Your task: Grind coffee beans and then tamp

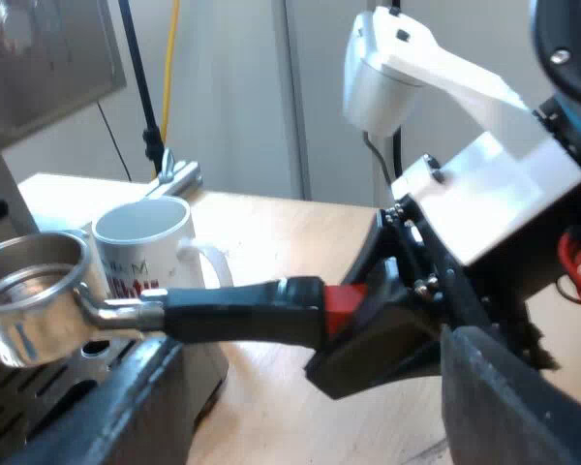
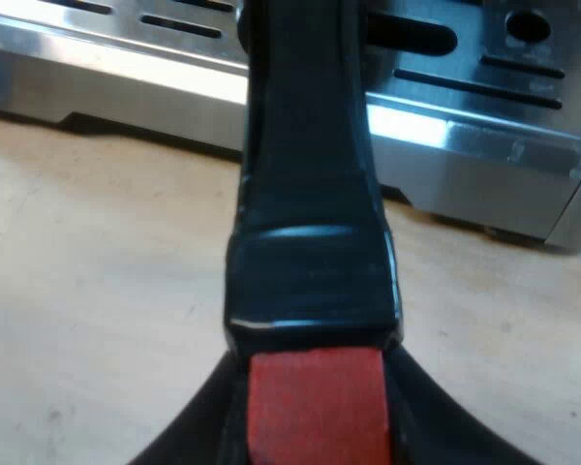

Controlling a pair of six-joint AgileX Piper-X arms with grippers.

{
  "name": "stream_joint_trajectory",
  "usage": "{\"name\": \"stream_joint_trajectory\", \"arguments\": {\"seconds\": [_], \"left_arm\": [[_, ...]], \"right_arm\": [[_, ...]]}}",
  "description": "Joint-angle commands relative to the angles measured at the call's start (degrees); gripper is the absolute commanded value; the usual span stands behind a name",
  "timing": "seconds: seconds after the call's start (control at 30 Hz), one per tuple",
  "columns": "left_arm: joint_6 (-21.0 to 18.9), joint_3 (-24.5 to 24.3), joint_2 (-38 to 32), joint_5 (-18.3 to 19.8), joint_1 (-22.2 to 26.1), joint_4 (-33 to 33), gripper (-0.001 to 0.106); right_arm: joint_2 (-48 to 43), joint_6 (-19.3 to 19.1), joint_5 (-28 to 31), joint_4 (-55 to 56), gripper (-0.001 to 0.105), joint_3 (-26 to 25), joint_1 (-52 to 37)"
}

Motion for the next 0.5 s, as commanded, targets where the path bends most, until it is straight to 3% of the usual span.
{"name": "stream_joint_trajectory", "arguments": {"seconds": [0.03,0.23,0.43,0.5], "left_arm": [[-0.5,-2.2,-3.1,-0.2,0.0,6.5,0.058],[0.7,-7.5,-6.4,-5.5,0.0,19.4,0.058],[1.2,-11.6,-6.6,-6.1,0.0,26.9,0.058],[1.2,-13.2,-6.6,-8.2,0.0,31.2,0.058]], "right_arm": [[-2.8,0.0,2.7,2.1,0.0,-0.5,2.0],[-6.2,0.0,2.7,3.7,0.0,-0.5,6.2],[-7.7,-1.6,2.5,4.1,0.0,-0.5,8.0],[-7.9,-1.9,2.1,4.5,0.0,-0.5,8.0]]}}
